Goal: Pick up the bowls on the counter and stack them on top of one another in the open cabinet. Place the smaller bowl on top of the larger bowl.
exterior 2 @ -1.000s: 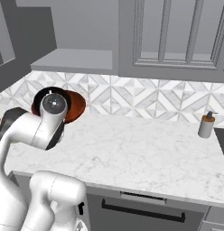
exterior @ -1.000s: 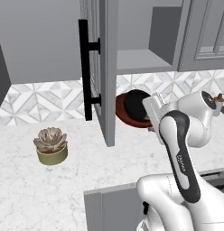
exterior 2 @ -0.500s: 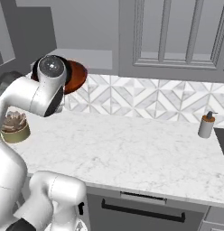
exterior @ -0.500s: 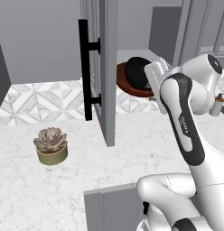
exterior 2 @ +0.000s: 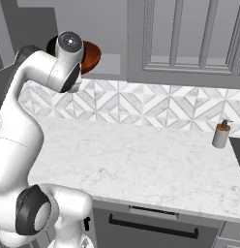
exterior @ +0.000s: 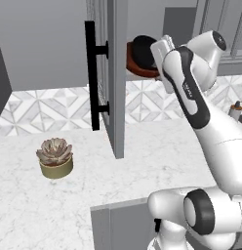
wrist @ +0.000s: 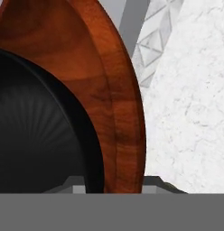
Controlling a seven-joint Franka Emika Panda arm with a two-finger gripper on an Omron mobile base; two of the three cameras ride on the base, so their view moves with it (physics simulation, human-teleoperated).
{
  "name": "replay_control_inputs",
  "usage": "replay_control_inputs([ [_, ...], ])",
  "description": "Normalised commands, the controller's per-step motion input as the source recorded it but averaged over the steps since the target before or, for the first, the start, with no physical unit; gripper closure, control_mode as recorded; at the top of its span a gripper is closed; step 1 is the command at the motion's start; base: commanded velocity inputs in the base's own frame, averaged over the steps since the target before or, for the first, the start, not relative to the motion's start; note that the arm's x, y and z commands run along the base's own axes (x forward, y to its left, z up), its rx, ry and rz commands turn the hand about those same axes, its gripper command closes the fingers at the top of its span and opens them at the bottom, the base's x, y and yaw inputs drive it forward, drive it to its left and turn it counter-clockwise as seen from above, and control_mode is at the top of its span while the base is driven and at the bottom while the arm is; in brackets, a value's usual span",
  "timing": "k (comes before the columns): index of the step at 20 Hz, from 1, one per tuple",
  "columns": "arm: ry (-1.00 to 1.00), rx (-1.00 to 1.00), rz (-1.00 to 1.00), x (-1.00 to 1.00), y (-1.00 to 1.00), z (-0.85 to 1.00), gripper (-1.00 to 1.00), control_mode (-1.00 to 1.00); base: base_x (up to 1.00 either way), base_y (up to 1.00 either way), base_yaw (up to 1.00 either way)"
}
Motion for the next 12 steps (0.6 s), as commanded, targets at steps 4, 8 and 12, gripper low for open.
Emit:
replay_control_inputs([
  [4,0.03,0.0,-0.02,1.0,-0.05,0.0,1.0,-1.0,0.0,0.0,0.0],
  [8,0.0,-0.09,-0.05,1.0,0.07,-0.19,1.0,-1.0,0.0,0.0,0.0],
  [12,0.0,-0.12,-0.1,1.0,0.16,-0.1,1.0,-1.0,0.0,0.0,0.0],
])
